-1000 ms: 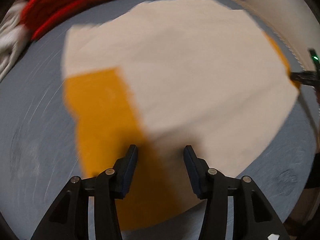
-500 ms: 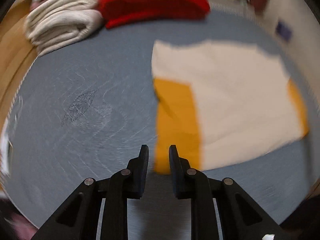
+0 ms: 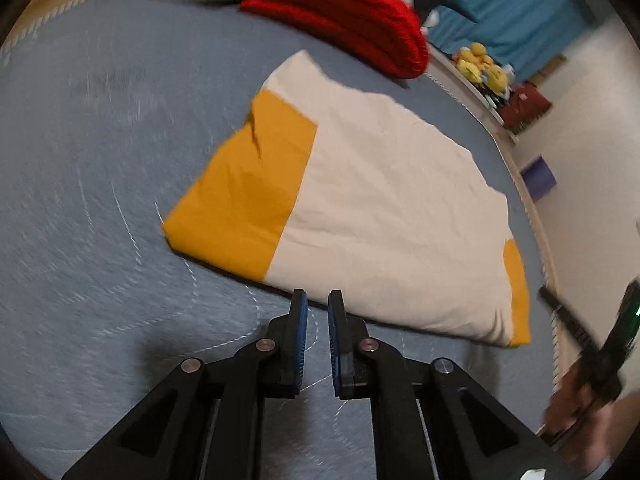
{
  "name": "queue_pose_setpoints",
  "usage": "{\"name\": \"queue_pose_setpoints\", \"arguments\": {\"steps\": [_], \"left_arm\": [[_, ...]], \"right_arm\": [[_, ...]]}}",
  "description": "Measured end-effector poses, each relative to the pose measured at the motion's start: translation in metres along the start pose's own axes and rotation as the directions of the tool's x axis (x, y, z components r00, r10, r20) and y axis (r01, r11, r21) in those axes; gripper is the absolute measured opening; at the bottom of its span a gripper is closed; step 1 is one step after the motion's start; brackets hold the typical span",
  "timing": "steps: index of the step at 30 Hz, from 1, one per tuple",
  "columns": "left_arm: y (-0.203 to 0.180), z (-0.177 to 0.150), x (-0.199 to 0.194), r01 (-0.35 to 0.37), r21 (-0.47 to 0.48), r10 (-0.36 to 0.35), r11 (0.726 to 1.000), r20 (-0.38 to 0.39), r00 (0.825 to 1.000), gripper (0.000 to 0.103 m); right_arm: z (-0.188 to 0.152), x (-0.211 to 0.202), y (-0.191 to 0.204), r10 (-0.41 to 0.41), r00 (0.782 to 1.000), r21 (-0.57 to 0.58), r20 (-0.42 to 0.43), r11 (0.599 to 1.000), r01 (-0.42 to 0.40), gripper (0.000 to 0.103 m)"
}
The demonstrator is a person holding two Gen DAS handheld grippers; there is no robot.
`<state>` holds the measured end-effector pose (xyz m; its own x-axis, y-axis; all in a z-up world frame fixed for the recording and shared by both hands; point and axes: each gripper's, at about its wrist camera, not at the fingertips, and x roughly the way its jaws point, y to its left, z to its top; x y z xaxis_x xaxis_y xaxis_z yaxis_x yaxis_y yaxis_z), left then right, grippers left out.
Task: Fold large clothes
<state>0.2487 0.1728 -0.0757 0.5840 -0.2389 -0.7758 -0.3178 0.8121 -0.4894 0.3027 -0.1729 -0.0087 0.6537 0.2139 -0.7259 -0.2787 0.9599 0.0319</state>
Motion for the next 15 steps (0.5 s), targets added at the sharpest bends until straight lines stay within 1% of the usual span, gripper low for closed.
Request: {"name": "queue_pose_setpoints", "arguments": {"steps": [1,4,5,6,8,9,10,11,12,13,14,15], "left_arm": [[0.005,0.005,0.004,0.009,-0.03,-0.01,1.0,-0.005,1.0,0.009],[0.021,0.007,0.015,0.02,-0.133,-0.02,0.991,-0.004,1.0,0.012],[0.027,0.009,0.019,0.028,-0.171,-0.029,0.985,-0.003,1.0,0.016],[0.032,0.01,0.022,0.036,-0.2,-0.038,0.979,-0.006,0.999,0.023],[0.042,0.012,0.03,0.054,-0.263,-0.061,0.963,-0.021,0.998,0.034],[0.046,0.012,0.034,0.052,-0.284,-0.062,0.958,-0.027,0.998,0.035],[0.049,0.012,0.035,0.048,-0.295,-0.061,0.954,-0.034,0.998,0.035],[0.052,0.012,0.039,0.043,-0.31,-0.059,0.95,-0.043,0.997,0.035],[0.055,0.011,0.041,0.042,-0.327,-0.062,0.944,-0.05,0.997,0.036],[0.057,0.012,0.043,0.047,-0.34,-0.068,0.939,-0.051,0.996,0.036],[0.059,0.012,0.045,0.055,-0.356,-0.077,0.933,-0.05,0.996,0.036],[0.059,0.013,0.047,0.062,-0.366,-0.084,0.929,-0.047,0.995,0.037]], "right_arm": [[-0.002,0.013,-0.012,0.004,1.0,-0.005,-0.013,1.0,-0.004,0.025],[-0.009,0.043,0.002,0.009,0.998,-0.046,-0.056,0.999,-0.012,0.025],[-0.012,0.046,0.01,0.016,0.998,-0.058,-0.061,0.998,-0.019,0.025],[-0.013,0.052,0.015,0.021,0.998,-0.077,-0.063,0.997,-0.026,0.025],[-0.013,0.061,0.023,0.029,0.997,-0.102,-0.069,0.994,-0.036,0.025],[-0.015,0.073,0.026,0.026,0.995,-0.122,-0.095,0.992,-0.037,0.025],[-0.019,0.087,0.028,0.008,0.99,-0.142,-0.143,0.989,-0.029,0.025],[-0.025,0.103,0.028,-0.015,0.978,-0.159,-0.207,0.987,-0.019,0.025],[-0.029,0.113,0.027,-0.034,0.971,-0.164,-0.239,0.986,-0.006,0.025],[-0.033,0.124,0.024,-0.06,0.96,-0.159,-0.272,0.987,0.016,0.025],[-0.034,0.128,0.019,-0.057,0.955,-0.129,-0.29,0.991,0.02,0.025],[-0.029,0.126,0.015,-0.038,0.956,-0.095,-0.29,0.995,0.01,0.025]]}}
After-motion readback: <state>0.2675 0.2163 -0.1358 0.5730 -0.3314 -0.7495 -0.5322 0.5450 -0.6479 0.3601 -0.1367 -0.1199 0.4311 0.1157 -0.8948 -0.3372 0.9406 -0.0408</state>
